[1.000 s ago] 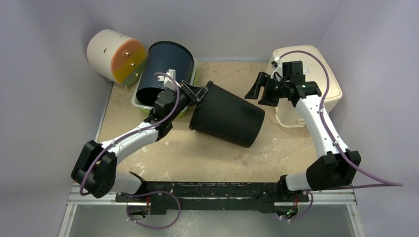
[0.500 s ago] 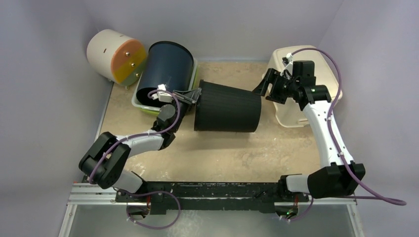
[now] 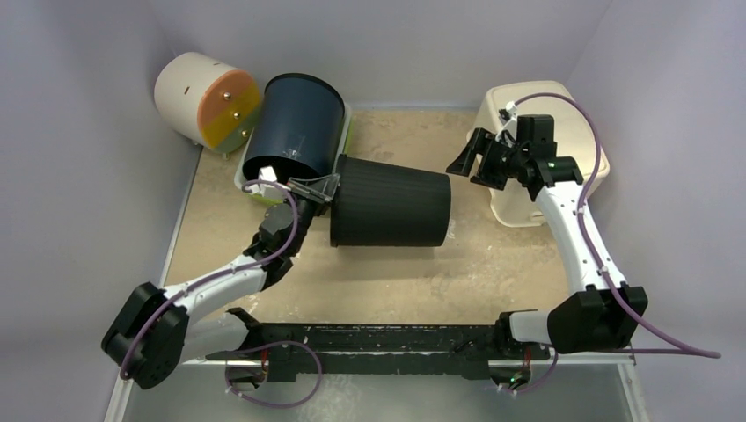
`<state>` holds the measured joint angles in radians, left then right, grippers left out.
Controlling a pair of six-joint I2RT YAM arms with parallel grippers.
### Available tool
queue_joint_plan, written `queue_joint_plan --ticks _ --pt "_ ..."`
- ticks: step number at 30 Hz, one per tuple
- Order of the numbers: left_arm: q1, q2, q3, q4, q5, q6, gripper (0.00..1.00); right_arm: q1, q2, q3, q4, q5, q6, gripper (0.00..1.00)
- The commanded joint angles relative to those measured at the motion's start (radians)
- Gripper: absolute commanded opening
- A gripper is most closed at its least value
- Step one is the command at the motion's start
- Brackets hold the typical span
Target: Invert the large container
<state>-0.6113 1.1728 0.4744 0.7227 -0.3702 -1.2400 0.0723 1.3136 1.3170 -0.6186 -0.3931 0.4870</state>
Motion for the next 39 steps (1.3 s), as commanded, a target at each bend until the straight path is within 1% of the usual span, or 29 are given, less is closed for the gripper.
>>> queue_joint_plan --ticks 1,3,6,8,9,10,11,16,18,20,23,32,39 --pt "0.016 -0.053 -0.108 -0.236 -0.077 0.037 0.00 -0.003 -0.008 -0.016 0.054 -0.028 -0.005 0.77" --pt "0.015 -0.050 -0.108 -0.222 -0.038 0.052 0.00 -0.002 0.001 -0.016 0.053 -0.030 -0.011 0.77" --pt "0.015 -0.026 -0.066 -0.216 0.029 0.125 0.00 -0.003 0.010 -0.016 0.055 -0.035 -0.013 0.78" --pt "0.015 -0.009 -0.030 -0.236 0.058 0.176 0.20 -0.002 0.012 -0.015 0.057 -0.039 -0.015 0.78" --pt "0.015 -0.003 -0.019 -0.235 0.073 0.197 0.28 -0.003 0.013 -0.015 0.055 -0.041 -0.016 0.78" --pt "0.016 0.004 -0.007 -0.232 0.091 0.216 0.33 -0.002 0.013 -0.015 0.053 -0.040 -0.019 0.78" --pt "0.015 0.010 0.003 -0.234 0.108 0.233 0.35 -0.003 0.010 -0.016 0.051 -0.037 -0.022 0.78" --pt "0.015 0.061 0.025 -0.223 0.213 0.277 0.36 -0.005 -0.002 -0.036 0.050 -0.032 -0.026 0.79" --pt "0.015 0.075 0.023 -0.218 0.247 0.284 0.46 -0.006 -0.007 -0.046 0.058 -0.036 -0.022 0.79" --pt "0.015 0.079 0.021 -0.221 0.272 0.293 0.51 -0.006 -0.009 -0.055 0.060 -0.036 -0.021 0.79" --pt "0.015 0.069 0.023 -0.228 0.307 0.305 0.54 -0.006 -0.011 -0.065 0.064 -0.039 -0.018 0.80" --pt "0.015 0.035 0.050 -0.231 0.473 0.329 0.56 -0.008 -0.017 -0.086 0.074 -0.046 -0.020 0.80" --pt "0.016 -0.021 0.057 -0.261 0.533 0.346 0.59 -0.009 -0.020 -0.099 0.074 -0.047 -0.021 0.80"
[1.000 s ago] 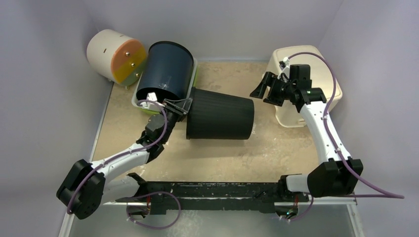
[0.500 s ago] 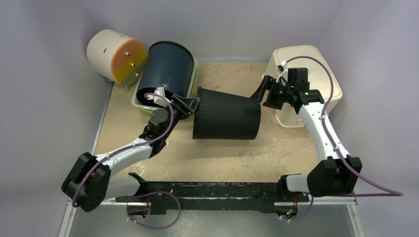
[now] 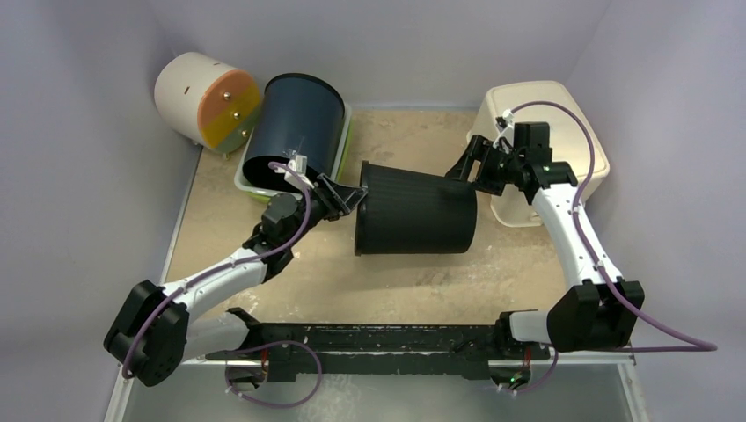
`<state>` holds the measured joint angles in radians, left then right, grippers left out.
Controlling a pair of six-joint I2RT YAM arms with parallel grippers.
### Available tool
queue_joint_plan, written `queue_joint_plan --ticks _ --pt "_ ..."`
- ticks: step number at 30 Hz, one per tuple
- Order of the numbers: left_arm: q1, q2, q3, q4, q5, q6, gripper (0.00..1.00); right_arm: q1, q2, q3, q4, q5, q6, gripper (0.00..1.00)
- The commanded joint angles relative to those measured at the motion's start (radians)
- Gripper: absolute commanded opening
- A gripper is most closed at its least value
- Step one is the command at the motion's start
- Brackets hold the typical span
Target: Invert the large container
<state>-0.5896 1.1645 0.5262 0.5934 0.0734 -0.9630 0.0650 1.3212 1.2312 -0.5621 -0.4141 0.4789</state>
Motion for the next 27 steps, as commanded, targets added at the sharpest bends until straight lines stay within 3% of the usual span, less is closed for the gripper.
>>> queue_joint_plan --ticks 1,17,27 --pt "-0.006 -0.021 0.007 -0.137 0.094 0.069 0.59 -0.002 -0.026 -0.014 0.018 -0.027 -0.013 0.80" --pt "-0.006 -0.051 0.201 -0.256 0.168 0.076 0.61 -0.002 -0.011 -0.035 0.022 -0.040 -0.006 0.79" --pt "-0.009 -0.003 0.077 -0.133 0.209 0.038 0.63 -0.002 0.010 -0.024 0.024 -0.049 -0.010 0.79"
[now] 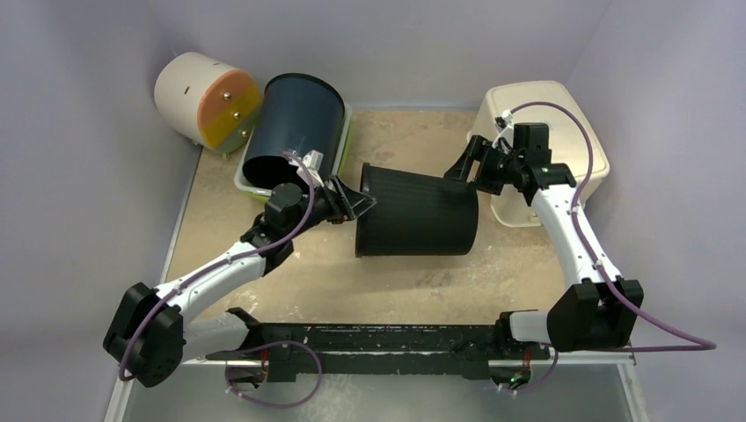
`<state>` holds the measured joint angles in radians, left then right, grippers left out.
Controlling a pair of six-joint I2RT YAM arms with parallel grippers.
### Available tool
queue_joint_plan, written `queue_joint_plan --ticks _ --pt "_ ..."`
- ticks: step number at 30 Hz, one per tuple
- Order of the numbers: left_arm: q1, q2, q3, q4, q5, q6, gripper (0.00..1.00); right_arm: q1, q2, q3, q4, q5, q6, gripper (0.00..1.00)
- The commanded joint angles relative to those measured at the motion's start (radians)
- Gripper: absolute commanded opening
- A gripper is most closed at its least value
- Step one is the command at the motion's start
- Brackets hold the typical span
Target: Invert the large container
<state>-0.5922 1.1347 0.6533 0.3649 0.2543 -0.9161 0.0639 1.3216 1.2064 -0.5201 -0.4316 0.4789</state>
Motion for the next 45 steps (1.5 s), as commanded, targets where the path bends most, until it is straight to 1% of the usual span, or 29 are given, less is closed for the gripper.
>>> queue_joint_plan --ticks 1,5,7,8,9,10,12,13,16,17,19,21,25,27,28,29,33,39,45 --pt "-0.007 0.033 -0.061 0.113 0.026 -0.012 0.63 -0.001 0.012 0.003 -0.020 -0.031 -0.010 0.79" --pt "-0.009 0.072 -0.055 0.156 0.035 -0.028 0.63 -0.001 0.016 0.010 -0.027 -0.023 -0.013 0.79" --pt "-0.009 0.098 -0.059 0.201 0.042 -0.050 0.58 -0.001 0.017 0.008 -0.026 -0.022 -0.014 0.79" --pt "-0.011 0.114 -0.063 0.227 0.045 -0.065 0.54 -0.001 0.019 0.007 -0.026 -0.022 -0.014 0.79" --pt "-0.013 0.124 -0.069 0.268 0.049 -0.080 0.47 -0.001 0.020 0.007 -0.027 -0.022 -0.014 0.79" --pt "-0.014 0.134 -0.077 0.286 0.052 -0.095 0.36 -0.001 0.021 0.007 -0.026 -0.024 -0.014 0.79" --pt "-0.015 0.145 -0.092 0.326 0.053 -0.117 0.05 -0.001 0.021 0.007 -0.025 -0.023 -0.013 0.79" --pt "-0.015 0.146 -0.101 0.334 0.049 -0.124 0.00 -0.001 0.021 0.007 -0.024 -0.021 -0.015 0.79" --pt "-0.015 0.145 -0.136 0.362 0.032 -0.151 0.00 -0.001 0.018 0.009 -0.024 -0.010 -0.019 0.80" --pt "-0.014 0.146 -0.155 0.395 0.025 -0.177 0.00 -0.001 0.018 0.017 -0.029 -0.003 -0.025 0.81" --pt "-0.011 0.153 -0.215 0.521 0.001 -0.255 0.00 -0.001 0.017 0.046 -0.044 0.018 -0.035 0.81" --pt "-0.002 0.180 -0.280 0.676 -0.011 -0.335 0.00 -0.001 0.017 0.086 -0.054 0.050 -0.045 0.83" --pt "0.029 0.302 -0.369 1.098 -0.048 -0.520 0.00 -0.002 0.030 0.205 -0.088 0.128 -0.083 0.87" --pt "0.030 0.408 -0.391 1.327 -0.092 -0.622 0.00 -0.003 0.040 0.266 -0.108 0.189 -0.104 0.95" --pt "0.027 0.447 -0.380 1.355 -0.100 -0.650 0.00 -0.006 0.046 0.293 -0.117 0.214 -0.114 0.98" --pt "0.017 0.457 -0.364 1.357 -0.108 -0.637 0.00 -0.012 0.053 0.315 -0.120 0.225 -0.128 0.99" --pt "0.009 0.462 -0.267 1.358 -0.097 -0.631 0.00 -0.025 0.082 0.372 -0.132 0.240 -0.145 0.99" --pt "-0.008 0.548 -0.129 1.358 -0.085 -0.645 0.00 -0.039 0.088 0.380 -0.129 0.237 -0.152 0.99" --pt "-0.037 0.615 0.001 1.359 -0.126 -0.633 0.00 -0.060 0.082 0.380 -0.135 0.236 -0.161 0.99"
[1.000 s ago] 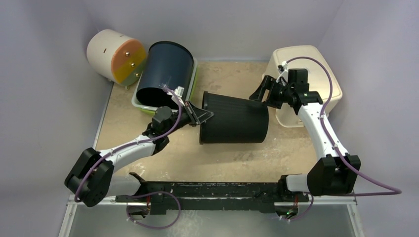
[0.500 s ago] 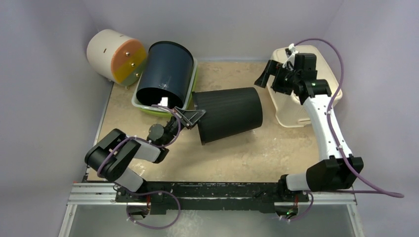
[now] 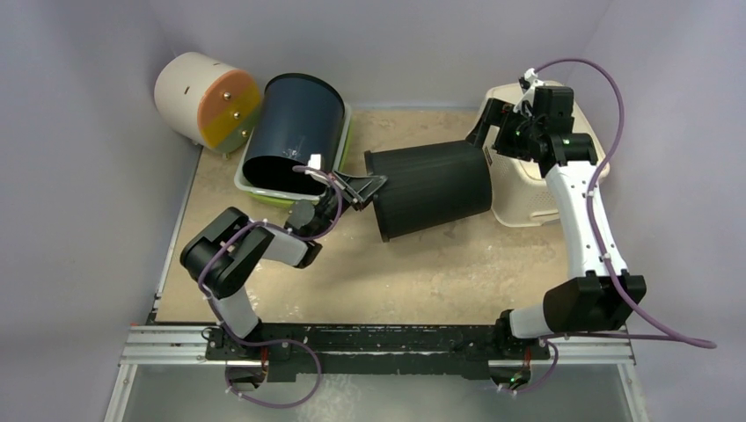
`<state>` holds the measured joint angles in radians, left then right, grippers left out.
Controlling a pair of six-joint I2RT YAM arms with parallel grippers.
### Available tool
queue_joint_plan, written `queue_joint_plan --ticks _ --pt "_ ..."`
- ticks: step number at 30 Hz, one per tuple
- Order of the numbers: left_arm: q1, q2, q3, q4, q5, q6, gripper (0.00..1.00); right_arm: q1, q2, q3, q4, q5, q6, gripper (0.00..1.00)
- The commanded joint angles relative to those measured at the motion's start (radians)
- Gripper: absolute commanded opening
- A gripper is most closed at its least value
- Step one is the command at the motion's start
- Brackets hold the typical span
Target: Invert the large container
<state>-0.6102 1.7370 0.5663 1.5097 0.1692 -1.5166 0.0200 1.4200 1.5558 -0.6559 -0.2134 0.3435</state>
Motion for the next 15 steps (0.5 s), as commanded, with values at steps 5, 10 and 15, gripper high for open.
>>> queue_joint_plan --ticks 5,10,15 --pt "-0.044 0.087 0.211 0.216 -0.075 -0.033 0.00 -0.020 -0.014 0.030 -0.002 0.016 -0.031 0.99" --pt "-0.067 0.159 0.344 0.217 -0.102 -0.056 0.00 -0.020 0.001 0.048 -0.003 0.006 -0.030 0.98" --pt "-0.081 0.205 0.426 0.216 -0.104 -0.077 0.00 -0.020 0.004 0.052 -0.007 0.012 -0.034 0.99"
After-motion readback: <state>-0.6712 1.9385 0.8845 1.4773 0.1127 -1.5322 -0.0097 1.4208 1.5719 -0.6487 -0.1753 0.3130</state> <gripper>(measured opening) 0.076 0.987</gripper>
